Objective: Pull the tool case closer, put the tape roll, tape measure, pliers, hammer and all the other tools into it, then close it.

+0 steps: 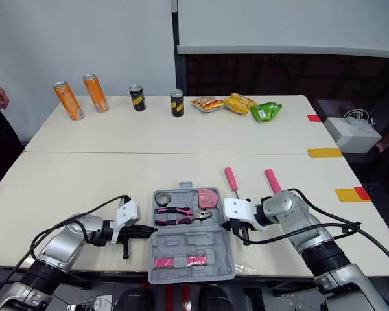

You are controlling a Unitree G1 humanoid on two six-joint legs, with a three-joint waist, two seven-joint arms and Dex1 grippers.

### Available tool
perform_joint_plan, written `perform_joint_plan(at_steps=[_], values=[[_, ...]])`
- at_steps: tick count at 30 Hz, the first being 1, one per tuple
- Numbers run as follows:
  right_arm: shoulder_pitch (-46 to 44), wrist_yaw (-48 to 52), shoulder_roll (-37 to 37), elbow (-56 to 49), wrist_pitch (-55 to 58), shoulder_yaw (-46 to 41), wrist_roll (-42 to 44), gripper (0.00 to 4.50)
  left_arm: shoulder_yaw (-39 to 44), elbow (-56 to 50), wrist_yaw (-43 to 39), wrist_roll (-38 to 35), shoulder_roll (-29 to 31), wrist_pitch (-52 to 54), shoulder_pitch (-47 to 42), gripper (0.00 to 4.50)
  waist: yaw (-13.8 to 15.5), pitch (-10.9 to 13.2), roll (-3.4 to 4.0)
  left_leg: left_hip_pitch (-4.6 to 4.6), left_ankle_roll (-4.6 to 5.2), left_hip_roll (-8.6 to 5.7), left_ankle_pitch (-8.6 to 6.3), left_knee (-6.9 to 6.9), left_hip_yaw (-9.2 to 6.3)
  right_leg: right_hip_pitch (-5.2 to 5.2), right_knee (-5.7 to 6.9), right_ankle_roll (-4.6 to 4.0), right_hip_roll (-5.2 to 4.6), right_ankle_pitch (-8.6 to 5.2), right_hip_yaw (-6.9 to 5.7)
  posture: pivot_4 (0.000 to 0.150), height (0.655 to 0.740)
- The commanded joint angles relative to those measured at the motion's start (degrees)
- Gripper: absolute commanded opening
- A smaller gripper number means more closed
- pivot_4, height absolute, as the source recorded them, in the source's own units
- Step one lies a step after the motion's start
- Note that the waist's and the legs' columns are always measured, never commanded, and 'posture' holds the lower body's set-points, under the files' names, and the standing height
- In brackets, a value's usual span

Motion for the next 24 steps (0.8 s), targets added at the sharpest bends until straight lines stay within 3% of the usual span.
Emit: perform_joint_plan(at_steps=[1, 11, 24], values=[[-3.2, -0.4, 2.6, 2.2, -2.1, 0.6, -0.2, 0.04, -0.2, 2.2, 0.0, 0.4, -1.6, -0.9, -4.2, 0.0, 0.0, 0.0, -0.01, 0.0, -0.02, 0.0, 0.01, 0.0, 0.01, 0.0, 0.0, -0.03, 0.0, 0.02, 0.0, 0.15, 0.74], [-9.5, -0.8, 6.6, 12.4, -4.7, 0.5, -2.7, 0.04, -0.6, 17.5, -3.7, 3.8, -3.2, -7.5, -14.3, 0.0, 0.0, 0.0, -0.04, -0.07, 0.0, 0.0, 0.28, -0.05, -0.01, -0.07, -0.03, -0.17, 0.01, 0.19, -0.02, 0.15, 0.74], [-11.7, -1.6, 8.3, 17.7, -6.0, -0.1, -4.2, 0.04, 0.0, 27.8, -4.6, 6.4, -6.3, -12.0, -19.9, 0.0, 0.1, 0.1, -0.08, -0.02, -0.05, -0.02, 0.29, -0.05, 0.01, -0.01, -0.05, -0.26, -0.04, 0.26, -0.02, 0.15, 0.74]])
